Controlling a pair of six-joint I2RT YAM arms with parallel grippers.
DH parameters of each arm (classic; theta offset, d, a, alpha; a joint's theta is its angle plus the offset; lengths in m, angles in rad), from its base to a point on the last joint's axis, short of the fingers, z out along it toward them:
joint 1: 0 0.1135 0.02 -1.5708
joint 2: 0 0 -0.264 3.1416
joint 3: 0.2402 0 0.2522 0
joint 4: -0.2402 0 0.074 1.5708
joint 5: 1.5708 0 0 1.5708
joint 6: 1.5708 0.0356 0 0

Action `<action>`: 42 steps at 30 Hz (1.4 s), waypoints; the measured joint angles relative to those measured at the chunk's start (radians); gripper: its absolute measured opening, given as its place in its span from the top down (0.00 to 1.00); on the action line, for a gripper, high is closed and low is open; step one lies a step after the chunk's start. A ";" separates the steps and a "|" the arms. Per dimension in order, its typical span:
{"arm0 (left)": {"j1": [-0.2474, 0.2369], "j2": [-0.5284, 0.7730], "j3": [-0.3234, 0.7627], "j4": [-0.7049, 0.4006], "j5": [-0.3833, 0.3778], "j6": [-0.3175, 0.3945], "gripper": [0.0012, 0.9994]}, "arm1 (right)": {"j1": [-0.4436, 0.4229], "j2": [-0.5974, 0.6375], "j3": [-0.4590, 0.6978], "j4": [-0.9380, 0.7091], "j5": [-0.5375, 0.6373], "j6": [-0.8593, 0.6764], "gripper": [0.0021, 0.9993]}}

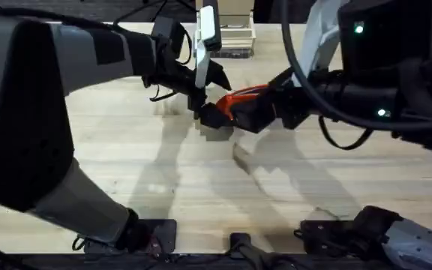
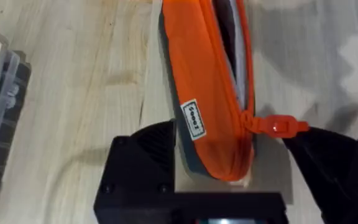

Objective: Unzip the bag, pick up the pens from the table one at a time and place them inside, then zip the bag closed.

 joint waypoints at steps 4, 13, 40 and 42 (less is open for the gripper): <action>0.004 -0.007 0.002 -0.032 -0.001 -0.020 0.01 | -0.029 0.000 0.053 -0.075 0.000 -0.038 0.00; 0.045 -0.200 0.014 -0.041 -0.002 -0.120 0.01 | -0.117 0.000 0.210 -0.213 -0.007 -0.134 0.00; 0.047 -0.727 0.021 -0.467 -0.167 -0.176 0.01 | -0.174 0.176 0.473 -0.507 -0.010 -0.607 0.00; 0.047 -0.738 0.021 -0.474 -0.178 -0.176 0.01 | -0.174 0.176 0.474 -0.505 -0.010 -0.713 0.00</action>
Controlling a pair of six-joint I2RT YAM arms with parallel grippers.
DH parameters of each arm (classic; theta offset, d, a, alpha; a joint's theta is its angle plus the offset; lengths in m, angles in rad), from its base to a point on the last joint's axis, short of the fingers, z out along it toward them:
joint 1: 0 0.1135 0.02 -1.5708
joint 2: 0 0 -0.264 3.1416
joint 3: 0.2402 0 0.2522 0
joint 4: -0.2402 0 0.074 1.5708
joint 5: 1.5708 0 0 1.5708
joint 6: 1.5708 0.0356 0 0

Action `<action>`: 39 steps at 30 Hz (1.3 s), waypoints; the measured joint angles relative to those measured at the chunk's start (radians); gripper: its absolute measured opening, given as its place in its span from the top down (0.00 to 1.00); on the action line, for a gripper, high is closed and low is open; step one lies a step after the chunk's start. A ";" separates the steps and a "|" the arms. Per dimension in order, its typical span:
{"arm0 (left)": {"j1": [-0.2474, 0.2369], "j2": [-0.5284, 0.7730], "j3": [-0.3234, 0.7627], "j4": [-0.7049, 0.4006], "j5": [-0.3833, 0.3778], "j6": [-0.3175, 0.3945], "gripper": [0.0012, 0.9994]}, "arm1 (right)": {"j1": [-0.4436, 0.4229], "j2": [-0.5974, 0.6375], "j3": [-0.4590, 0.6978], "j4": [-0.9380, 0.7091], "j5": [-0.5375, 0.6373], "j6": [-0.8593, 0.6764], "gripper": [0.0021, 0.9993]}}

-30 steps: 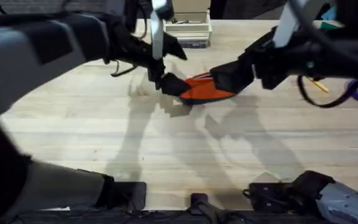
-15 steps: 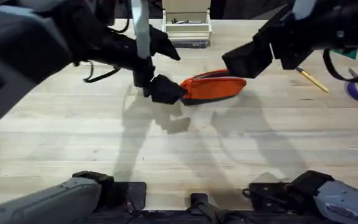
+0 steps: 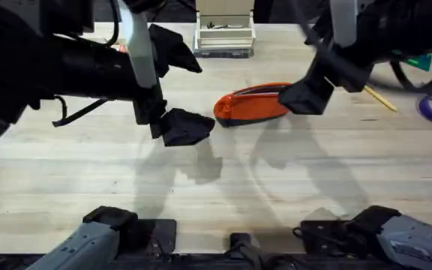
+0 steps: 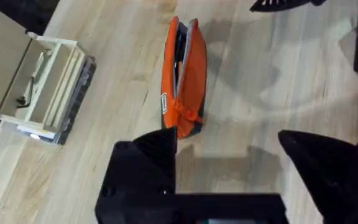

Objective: Unzip the bag, pick up the pens from the table one at a time and place them inside, then zip the bag closed.

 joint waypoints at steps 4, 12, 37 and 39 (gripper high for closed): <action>0.000 0.000 0.000 -0.005 -0.010 0.000 0.01 | 0.000 0.000 0.001 0.003 0.001 -0.217 0.00; 0.000 0.000 0.000 -0.009 -0.014 0.000 0.01 | 0.000 0.000 0.003 -0.042 0.001 -0.414 0.00; 0.000 0.000 0.000 -0.009 -0.014 0.000 0.01 | -0.007 0.024 0.007 -0.012 0.001 -0.494 0.97; 0.000 0.000 0.000 -0.009 -0.014 0.000 0.01 | -0.010 0.050 0.010 0.000 0.000 -0.496 0.97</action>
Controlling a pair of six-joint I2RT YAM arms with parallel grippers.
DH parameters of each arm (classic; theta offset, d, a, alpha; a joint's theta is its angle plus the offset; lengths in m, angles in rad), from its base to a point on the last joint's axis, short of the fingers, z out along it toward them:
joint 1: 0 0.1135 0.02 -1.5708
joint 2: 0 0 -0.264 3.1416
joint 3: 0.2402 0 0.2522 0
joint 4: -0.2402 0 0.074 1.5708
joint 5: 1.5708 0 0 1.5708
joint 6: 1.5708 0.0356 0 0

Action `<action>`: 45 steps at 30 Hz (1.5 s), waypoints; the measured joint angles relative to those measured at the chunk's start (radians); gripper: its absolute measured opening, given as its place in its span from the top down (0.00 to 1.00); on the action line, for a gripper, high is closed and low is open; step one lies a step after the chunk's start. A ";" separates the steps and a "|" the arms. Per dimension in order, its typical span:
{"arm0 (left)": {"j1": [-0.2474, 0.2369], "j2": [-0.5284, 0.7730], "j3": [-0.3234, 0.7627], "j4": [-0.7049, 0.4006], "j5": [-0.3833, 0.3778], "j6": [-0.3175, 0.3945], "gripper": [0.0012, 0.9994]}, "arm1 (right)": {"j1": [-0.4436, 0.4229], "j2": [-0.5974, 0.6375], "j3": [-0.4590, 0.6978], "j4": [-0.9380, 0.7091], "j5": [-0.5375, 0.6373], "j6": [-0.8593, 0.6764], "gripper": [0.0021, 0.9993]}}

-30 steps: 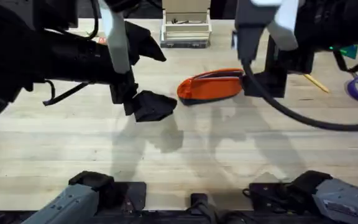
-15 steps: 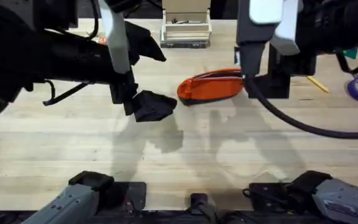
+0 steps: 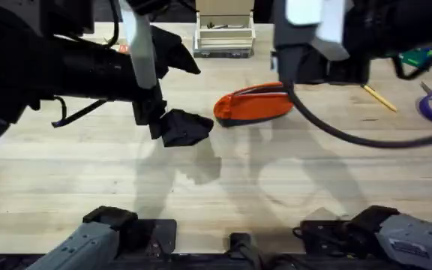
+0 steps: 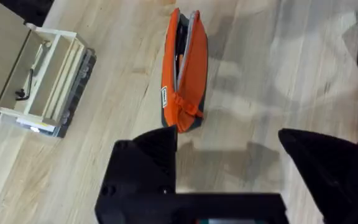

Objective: Unzip the bag, pick up the pens from the table one at a time and place them inside, then zip the bag closed.

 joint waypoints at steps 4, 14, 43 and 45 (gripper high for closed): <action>0.000 0.000 0.000 0.000 0.000 0.000 0.01 | -0.006 0.053 0.000 0.016 -0.022 -0.004 0.97; 0.000 0.000 0.000 0.000 0.000 0.000 0.01 | -0.180 0.156 0.000 0.050 -0.275 -0.010 0.97; 0.000 0.000 0.000 0.000 0.000 0.000 0.01 | -0.232 0.349 0.000 0.022 -0.334 -0.130 0.97; 0.000 0.000 0.000 0.000 0.000 0.000 0.01 | -0.232 0.363 0.000 0.028 -0.332 -0.139 0.97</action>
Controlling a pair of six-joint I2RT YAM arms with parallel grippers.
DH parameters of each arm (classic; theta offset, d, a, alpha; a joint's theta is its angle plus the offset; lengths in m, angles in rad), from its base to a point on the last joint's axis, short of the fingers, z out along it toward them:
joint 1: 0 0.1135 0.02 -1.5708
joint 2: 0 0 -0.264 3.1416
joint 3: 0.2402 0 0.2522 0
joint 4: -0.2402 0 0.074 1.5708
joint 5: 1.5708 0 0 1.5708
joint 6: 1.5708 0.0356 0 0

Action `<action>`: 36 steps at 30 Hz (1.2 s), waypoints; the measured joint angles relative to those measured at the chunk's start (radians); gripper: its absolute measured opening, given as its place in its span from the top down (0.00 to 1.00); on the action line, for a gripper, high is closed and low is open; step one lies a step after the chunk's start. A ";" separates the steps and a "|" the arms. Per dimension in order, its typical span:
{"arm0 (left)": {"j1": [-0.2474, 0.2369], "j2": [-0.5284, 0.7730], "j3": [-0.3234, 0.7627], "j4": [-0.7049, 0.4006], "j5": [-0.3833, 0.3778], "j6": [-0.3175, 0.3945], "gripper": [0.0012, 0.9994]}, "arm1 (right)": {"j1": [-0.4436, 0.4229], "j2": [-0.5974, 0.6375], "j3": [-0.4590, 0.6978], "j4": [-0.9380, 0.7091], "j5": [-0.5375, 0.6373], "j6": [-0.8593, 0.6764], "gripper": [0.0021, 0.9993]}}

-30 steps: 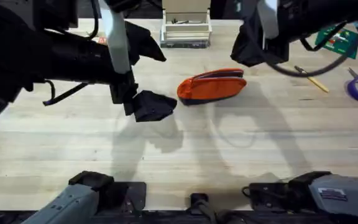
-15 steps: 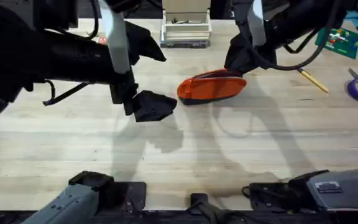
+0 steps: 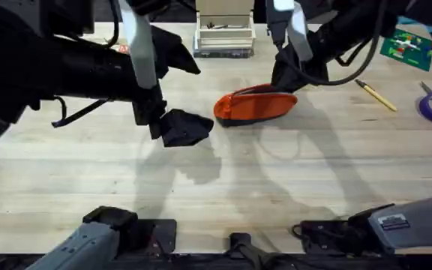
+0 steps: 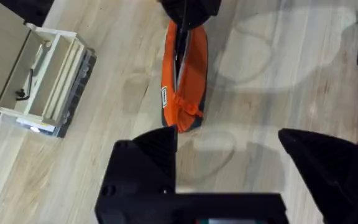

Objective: Unzip the bag, pick up the pens from the table one at a time and place them inside, then zip the bag closed.

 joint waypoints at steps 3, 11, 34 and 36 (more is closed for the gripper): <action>0.000 0.000 0.000 0.000 0.000 0.000 0.01 | 0.000 0.021 0.000 0.001 0.004 -0.005 0.97; 0.000 0.000 0.000 0.000 0.000 0.000 0.01 | 0.000 0.090 0.000 0.016 0.007 -0.015 0.97; 0.000 0.000 0.000 0.000 0.000 0.000 0.01 | 0.002 0.182 0.001 0.045 0.006 -0.027 0.97; 0.000 0.000 0.000 0.000 0.000 0.000 0.01 | 0.006 0.193 0.001 0.044 0.006 -0.027 0.97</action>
